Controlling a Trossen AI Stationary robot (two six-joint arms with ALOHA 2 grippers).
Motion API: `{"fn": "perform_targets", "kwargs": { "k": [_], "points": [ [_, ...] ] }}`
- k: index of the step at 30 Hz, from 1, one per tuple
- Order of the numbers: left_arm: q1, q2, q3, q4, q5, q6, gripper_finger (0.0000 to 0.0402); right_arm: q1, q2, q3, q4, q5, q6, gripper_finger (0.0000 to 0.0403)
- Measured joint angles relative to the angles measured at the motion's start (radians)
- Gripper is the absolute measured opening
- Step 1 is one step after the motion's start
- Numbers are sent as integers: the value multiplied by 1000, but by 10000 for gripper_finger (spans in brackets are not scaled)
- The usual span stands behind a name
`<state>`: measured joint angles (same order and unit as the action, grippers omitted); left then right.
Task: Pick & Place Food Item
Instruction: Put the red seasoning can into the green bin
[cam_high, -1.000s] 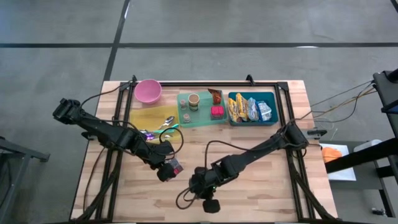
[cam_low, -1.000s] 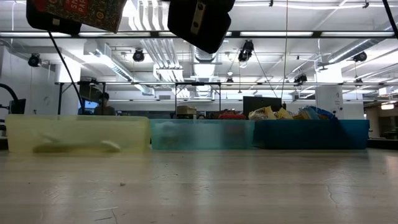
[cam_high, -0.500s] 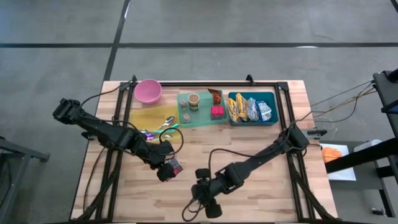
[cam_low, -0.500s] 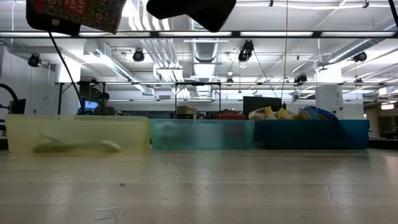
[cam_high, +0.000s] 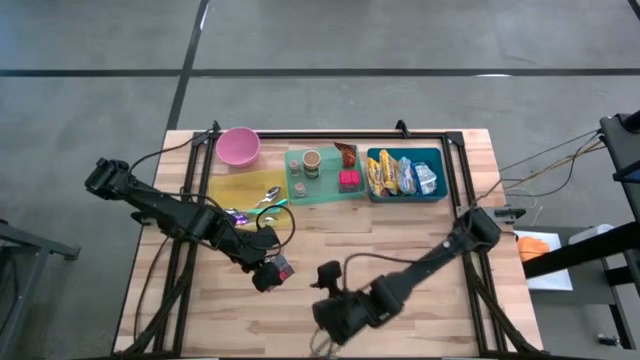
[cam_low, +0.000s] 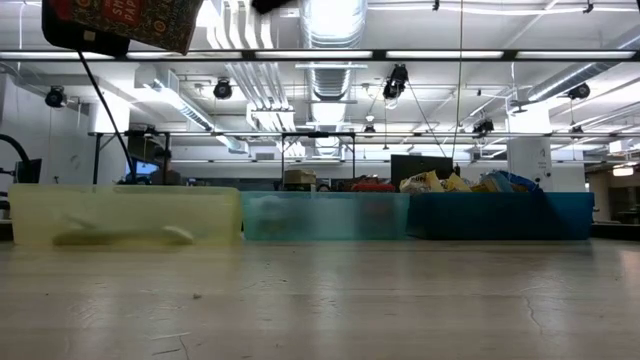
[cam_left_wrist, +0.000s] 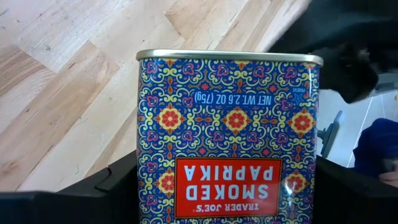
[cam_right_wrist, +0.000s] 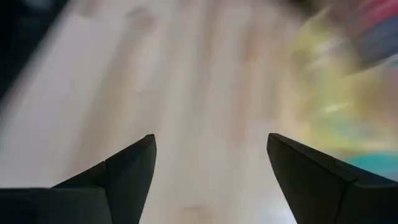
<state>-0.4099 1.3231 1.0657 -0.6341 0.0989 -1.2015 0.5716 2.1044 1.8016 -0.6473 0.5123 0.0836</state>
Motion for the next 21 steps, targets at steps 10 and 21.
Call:
{"fn": "perform_targets", "kwargs": {
  "k": [10,21],
  "points": [
    [0,0,0,5,0,-3,313,89,22,9,186,462,-545,304],
    [6,0,0,12,-1,-6,313,43,23,11,385,475,-851,304]
  ]
}}
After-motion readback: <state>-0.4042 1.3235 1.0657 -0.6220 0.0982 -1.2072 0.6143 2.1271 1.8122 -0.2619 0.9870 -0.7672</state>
